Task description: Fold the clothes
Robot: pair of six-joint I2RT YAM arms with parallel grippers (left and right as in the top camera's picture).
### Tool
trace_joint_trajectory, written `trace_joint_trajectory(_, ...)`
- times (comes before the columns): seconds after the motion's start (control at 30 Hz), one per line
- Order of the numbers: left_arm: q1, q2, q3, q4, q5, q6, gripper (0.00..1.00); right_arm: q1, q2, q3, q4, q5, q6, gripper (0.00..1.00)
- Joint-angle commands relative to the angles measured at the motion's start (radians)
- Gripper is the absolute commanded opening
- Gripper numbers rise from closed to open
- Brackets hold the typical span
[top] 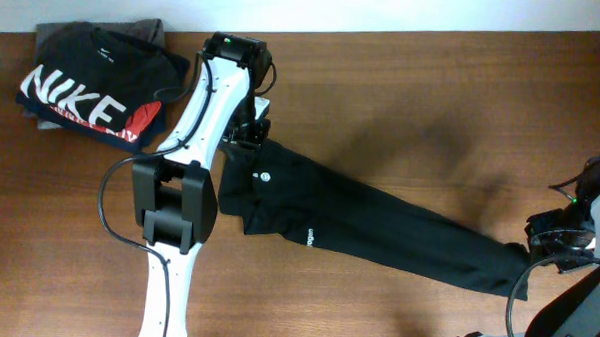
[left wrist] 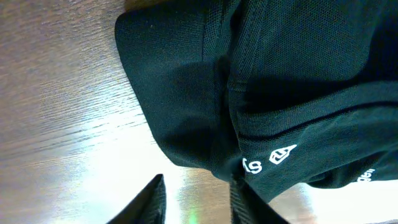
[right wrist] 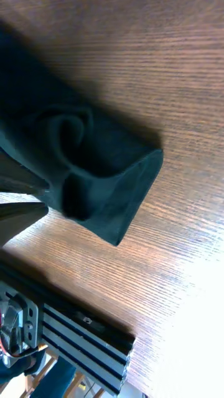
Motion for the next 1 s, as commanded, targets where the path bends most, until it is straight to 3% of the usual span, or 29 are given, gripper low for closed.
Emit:
trace_joint_trajectory(0.0,0.006,-0.027,-0.011,-0.002,-0.010,-0.001,0.38,-0.008,-0.017,0.010,-0.007,0.031,0.008,0.12)
trace_joint_trajectory(0.07,0.008,-0.027,-0.015,-0.002,-0.010,0.000,0.40,-0.008,-0.017,0.002,-0.007,0.031,0.008,0.12)
trace_joint_trajectory(0.13,0.008,-0.026,-0.018,-0.002,-0.010,0.004,0.46,-0.008,-0.017,-0.001,-0.006,0.031,0.008,0.31)
trace_joint_trajectory(0.2,0.008,-0.026,-0.018,-0.002,-0.010,0.018,0.52,-0.008,-0.017,-0.001,-0.005,0.030,0.009,0.33)
trace_joint_trajectory(0.23,0.008,-0.026,-0.018,-0.002,-0.010,0.021,0.52,-0.008,-0.017,-0.001,0.003,0.023,0.008,0.47)
trace_joint_trajectory(0.3,0.008,-0.026,-0.018,-0.002,-0.010,0.021,0.52,-0.008,-0.017,-0.001,0.001,0.014,0.008,0.51)
trace_joint_trajectory(0.37,0.008,-0.026,-0.018,-0.001,-0.010,0.021,0.52,-0.008,-0.017,-0.001,-0.002,-0.005,0.005,0.46)
trace_joint_trajectory(0.4,0.008,-0.026,-0.018,0.001,-0.010,0.021,0.53,-0.008,-0.017,-0.001,-0.003,-0.015,0.005,0.37)
trace_joint_trajectory(0.47,0.008,-0.026,-0.018,0.004,-0.010,0.021,0.52,-0.006,-0.015,-0.001,-0.001,-0.018,0.005,0.28)
trace_joint_trajectory(0.63,0.007,-0.026,-0.018,0.006,-0.010,0.021,0.52,0.020,-0.010,-0.045,0.058,-0.019,0.005,0.14)
trace_joint_trajectory(0.77,0.007,-0.026,-0.018,0.006,-0.010,0.021,0.52,0.038,-0.009,-0.116,0.156,-0.058,0.005,0.08)
trace_joint_trajectory(0.97,0.007,-0.026,-0.018,0.007,-0.010,0.021,0.52,0.045,-0.008,-0.173,0.234,-0.090,0.005,0.08)
